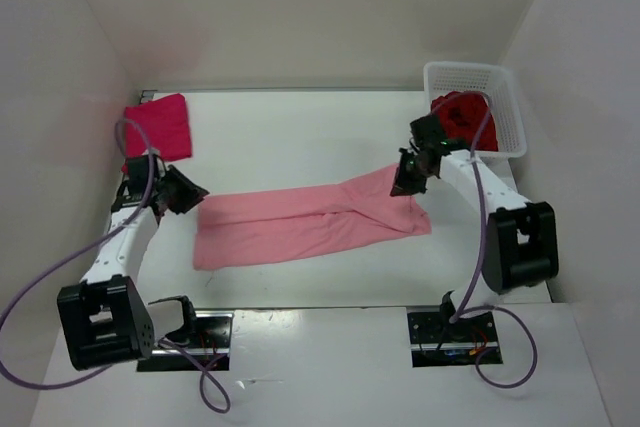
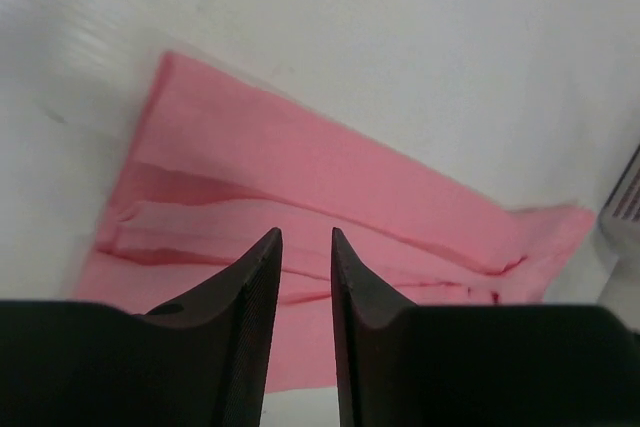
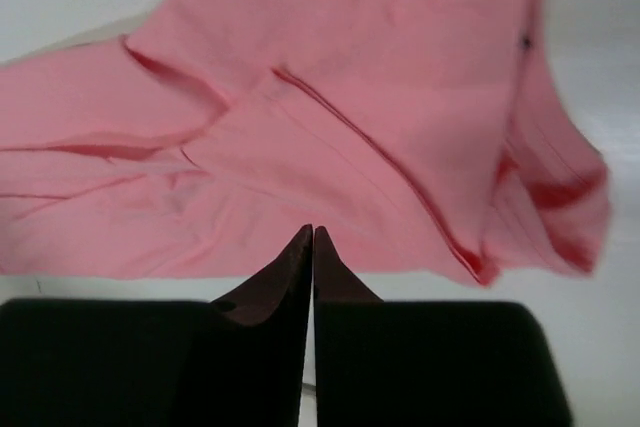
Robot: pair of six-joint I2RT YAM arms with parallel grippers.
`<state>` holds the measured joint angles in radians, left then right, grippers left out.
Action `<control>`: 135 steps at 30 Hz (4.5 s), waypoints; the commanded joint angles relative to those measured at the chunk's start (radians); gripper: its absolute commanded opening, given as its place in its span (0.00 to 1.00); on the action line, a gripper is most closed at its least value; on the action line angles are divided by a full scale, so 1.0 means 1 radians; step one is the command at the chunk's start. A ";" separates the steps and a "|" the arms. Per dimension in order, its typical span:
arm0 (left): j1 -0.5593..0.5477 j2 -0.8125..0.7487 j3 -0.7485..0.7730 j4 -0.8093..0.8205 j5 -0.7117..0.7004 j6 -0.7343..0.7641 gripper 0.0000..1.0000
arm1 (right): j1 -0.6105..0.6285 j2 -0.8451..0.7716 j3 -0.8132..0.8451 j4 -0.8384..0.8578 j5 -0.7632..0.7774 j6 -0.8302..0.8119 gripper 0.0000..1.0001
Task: Fold and stack the t-shirts
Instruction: Fold the other side of the tshirt into a rectangle
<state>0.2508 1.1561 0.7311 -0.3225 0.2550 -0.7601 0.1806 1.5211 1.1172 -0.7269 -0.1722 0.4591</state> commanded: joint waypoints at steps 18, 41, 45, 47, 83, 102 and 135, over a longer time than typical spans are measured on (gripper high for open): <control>-0.283 0.349 0.079 0.080 -0.068 0.116 0.33 | 0.140 0.366 0.207 0.176 0.114 -0.031 0.52; -0.283 0.327 0.060 0.071 -0.077 0.105 0.33 | 0.235 0.202 0.096 0.021 0.100 0.013 0.02; -0.283 0.327 0.070 0.071 -0.077 0.105 0.33 | 0.272 0.126 0.040 -0.017 0.051 0.038 0.02; -0.283 0.327 0.079 0.062 -0.077 0.105 0.33 | 0.284 0.090 -0.006 -0.017 0.007 0.068 0.02; -0.294 0.212 -0.005 0.030 -0.045 0.062 0.23 | 0.329 0.203 -0.083 0.219 0.114 0.170 0.00; -0.263 0.173 0.128 0.019 -0.017 0.010 0.22 | 0.129 0.190 0.168 0.161 0.275 0.105 0.01; -0.119 0.395 -0.085 0.204 0.084 -0.088 0.22 | 0.042 0.518 0.310 0.196 0.576 0.131 0.04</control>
<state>0.0753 1.5879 0.6910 -0.0761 0.3820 -0.8494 0.2550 2.0441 1.4357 -0.5411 0.3450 0.5812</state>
